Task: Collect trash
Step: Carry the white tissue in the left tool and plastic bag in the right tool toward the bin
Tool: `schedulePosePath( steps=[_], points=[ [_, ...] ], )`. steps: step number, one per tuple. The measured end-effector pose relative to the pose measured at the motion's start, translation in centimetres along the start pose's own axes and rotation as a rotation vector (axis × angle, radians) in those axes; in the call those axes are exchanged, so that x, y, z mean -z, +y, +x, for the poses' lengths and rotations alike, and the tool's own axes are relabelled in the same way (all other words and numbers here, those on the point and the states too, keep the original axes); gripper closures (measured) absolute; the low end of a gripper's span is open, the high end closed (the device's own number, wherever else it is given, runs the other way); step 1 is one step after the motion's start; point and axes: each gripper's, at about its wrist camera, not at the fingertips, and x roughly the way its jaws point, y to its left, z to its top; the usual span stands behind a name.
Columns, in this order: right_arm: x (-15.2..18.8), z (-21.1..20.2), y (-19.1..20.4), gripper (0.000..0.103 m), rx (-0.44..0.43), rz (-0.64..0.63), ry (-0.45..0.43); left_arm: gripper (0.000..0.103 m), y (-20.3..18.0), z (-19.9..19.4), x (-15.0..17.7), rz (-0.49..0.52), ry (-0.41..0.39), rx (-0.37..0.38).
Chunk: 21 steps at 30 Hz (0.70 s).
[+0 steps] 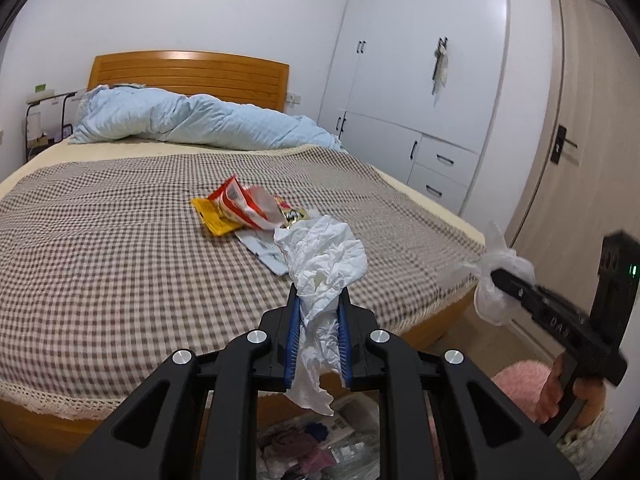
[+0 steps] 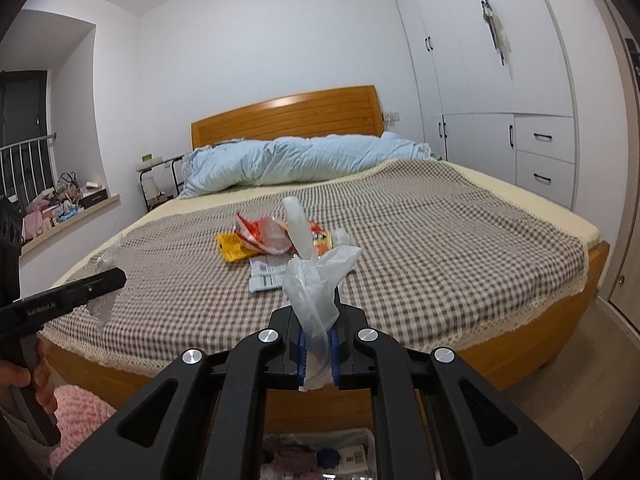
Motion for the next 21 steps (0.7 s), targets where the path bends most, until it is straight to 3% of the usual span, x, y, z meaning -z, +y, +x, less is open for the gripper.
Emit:
schedulePosePath(
  steps=[6,21],
  points=[
    [2.2,0.5,0.0,0.094,-0.001,-0.013,0.055,0.089,0.1,1.2,3.0,-0.016,0.054,0.016],
    [9.7,4.0,1.6,0.094,-0.014,-0.047,0.308,0.089,0.1,5.7,9.9,0.002,0.226,0.029]
  ],
)
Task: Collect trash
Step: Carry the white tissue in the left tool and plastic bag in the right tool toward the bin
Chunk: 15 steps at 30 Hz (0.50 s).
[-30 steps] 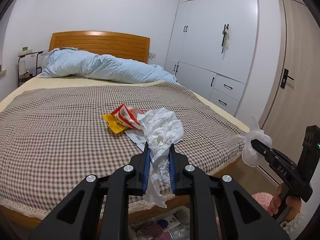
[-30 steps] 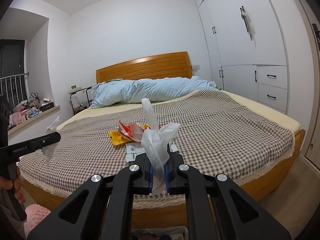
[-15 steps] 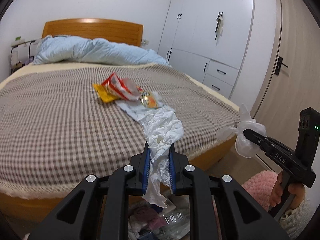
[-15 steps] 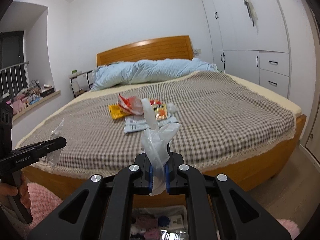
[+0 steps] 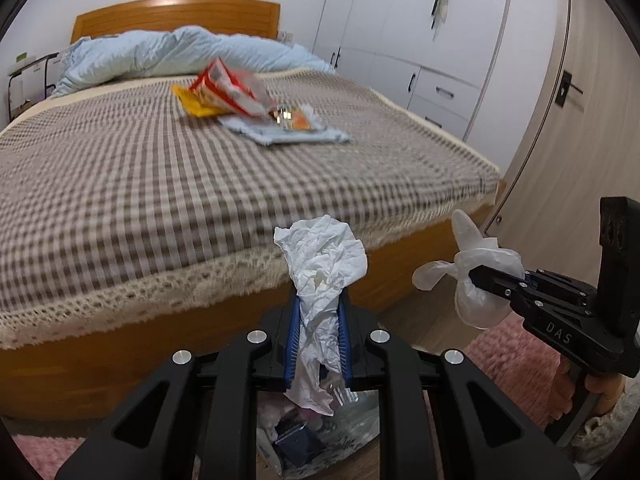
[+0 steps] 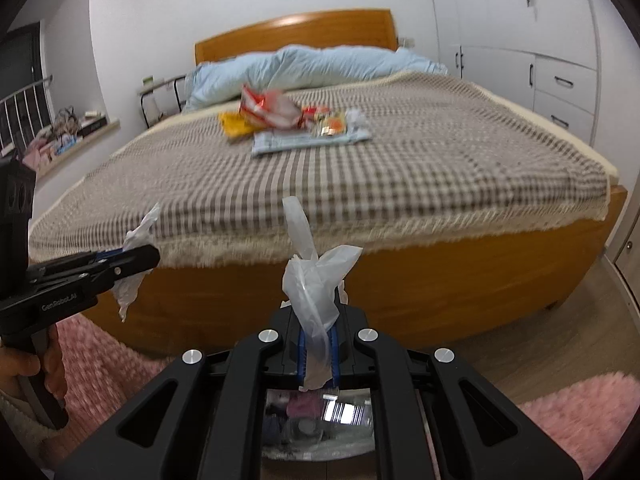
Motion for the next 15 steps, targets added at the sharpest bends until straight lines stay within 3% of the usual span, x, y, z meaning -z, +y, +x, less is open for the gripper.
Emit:
schedulePosePath(
  steps=[15],
  points=[
    [3.4,5.6,1.1,0.094,-0.014,-0.044,0.164,0.089,1.5,4.6,3.8,-0.031,0.129,-0.018]
  ],
)
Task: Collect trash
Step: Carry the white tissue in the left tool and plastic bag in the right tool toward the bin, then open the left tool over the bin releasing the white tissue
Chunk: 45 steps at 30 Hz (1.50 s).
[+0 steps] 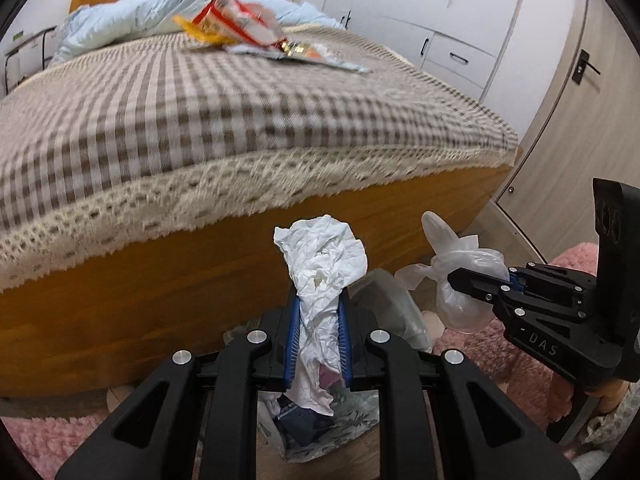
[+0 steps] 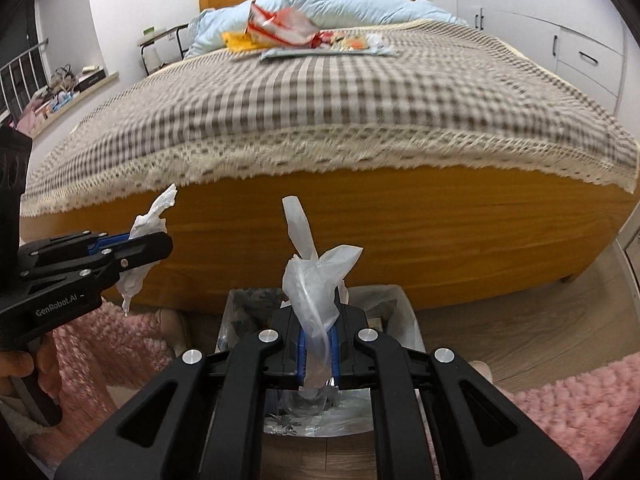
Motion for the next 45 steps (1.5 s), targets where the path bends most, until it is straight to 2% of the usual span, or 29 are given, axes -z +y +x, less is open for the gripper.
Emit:
schedulePosePath(
  steps=[11,21,27,32,38,41,43,45],
  points=[
    [0.8,2.0,0.0,0.094,-0.022,0.014,0.047,0.089,2.9,2.4,1.3,-0.104,0.094,-0.025],
    [1.0,2.3,-1.5,0.094,-0.001,0.064,0.055,0.089,3.3,3.0,2.5,-0.097,0.135,-0.043],
    [1.6,3.5,-2.7,0.094,0.009,0.1,0.092,0.089,2.8,6.3,3.4,-0.091,0.223,-0.047],
    [1.8,4.0,-3.7,0.094,0.023,0.116,0.116,0.088,2.4,9.4,4.5,-0.123,0.299,-0.012],
    [1.9,3.9,-4.1,0.094,0.036,0.128,0.122,0.086,2.4,12.2,5.1,-0.133,0.411,-0.048],
    [1.9,4.4,-4.1,0.094,0.036,0.131,0.13,0.076,2.8,13.0,5.2,-0.153,0.435,-0.051],
    [1.7,4.5,-3.9,0.094,0.035,0.129,0.133,0.058,2.9,13.1,5.2,-0.166,0.443,-0.045],
    [1.3,4.8,-3.4,0.094,0.033,0.124,0.134,0.055,2.8,12.9,5.3,-0.166,0.433,-0.042]
  ],
)
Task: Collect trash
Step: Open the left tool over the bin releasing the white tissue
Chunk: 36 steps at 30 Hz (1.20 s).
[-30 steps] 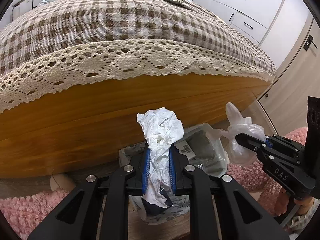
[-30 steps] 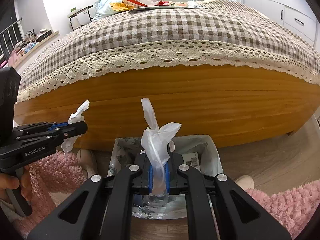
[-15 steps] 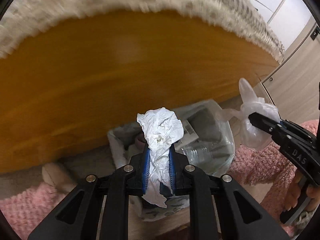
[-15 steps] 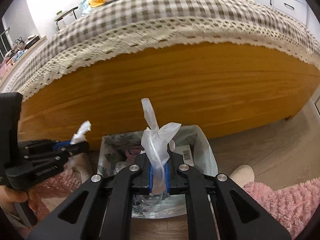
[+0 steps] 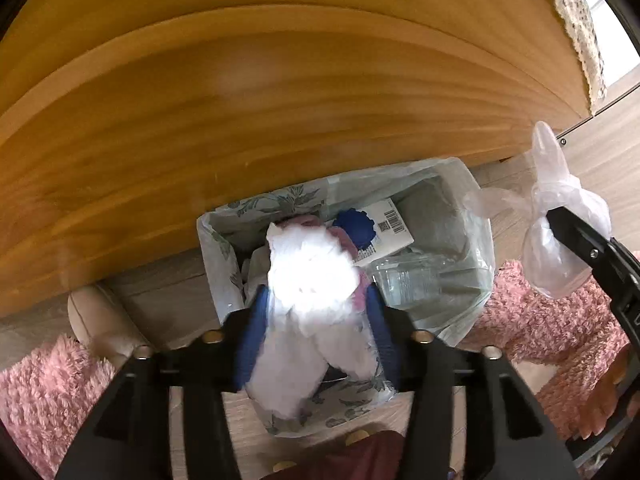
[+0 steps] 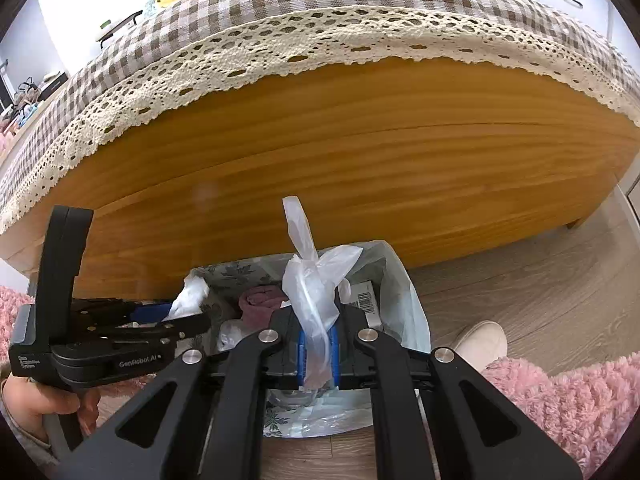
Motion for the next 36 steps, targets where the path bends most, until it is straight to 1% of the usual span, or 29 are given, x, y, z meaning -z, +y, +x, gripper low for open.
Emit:
schedulePosePath(
  steps=[2,4,6,8,10,12,13,15,19,22,27,32,36],
  points=[
    [-0.1,0.0,0.2,0.094,0.001,-0.007,0.0,0.054,0.0,-0.2,0.1,0.006,-0.008,-0.006],
    [-0.2,0.0,0.1,0.094,0.004,-0.017,0.001,0.046,-0.1,-0.4,0.1,-0.001,-0.01,-0.009],
    [-0.1,0.0,0.2,0.094,0.008,-0.021,0.004,0.044,0.1,-0.5,0.0,-0.014,-0.01,-0.018],
    [0.0,0.1,0.2,0.094,0.011,-0.022,0.008,0.038,0.2,-0.5,0.0,-0.023,-0.01,-0.023],
    [-0.1,0.2,0.4,0.094,0.016,-0.023,0.01,0.024,0.3,-0.5,0.0,-0.035,-0.002,-0.052],
    [0.0,0.4,0.3,0.094,0.019,-0.023,0.014,0.021,0.4,-0.7,0.0,-0.04,-0.006,-0.069],
    [0.0,0.5,0.2,0.094,0.021,-0.024,0.017,0.015,0.3,-0.8,0.0,-0.039,-0.009,-0.07],
    [0.0,0.6,0.5,0.094,0.023,-0.029,0.023,0.007,0.2,-1.1,0.0,-0.032,-0.021,-0.078],
    [-0.2,1.2,1.1,0.094,0.035,-0.042,0.039,0.007,0.0,-1.3,0.0,-0.026,-0.024,-0.082],
    [0.0,2.4,1.3,0.094,0.047,-0.061,0.057,0.007,0.2,-1.4,-0.1,-0.035,-0.028,-0.081],
    [0.1,4.2,1.7,0.094,0.065,-0.086,0.095,0.007,0.4,-1.4,-0.1,-0.037,-0.032,-0.099],
    [0.1,6.0,2.1,0.094,0.091,-0.104,0.137,0.007,0.6,-1.3,-0.1,-0.045,-0.034,-0.095],
    [0.1,7.2,2.2,0.094,0.107,-0.108,0.172,0.007,1.0,-0.7,-0.1,-0.06,-0.013,-0.101]
  ],
)
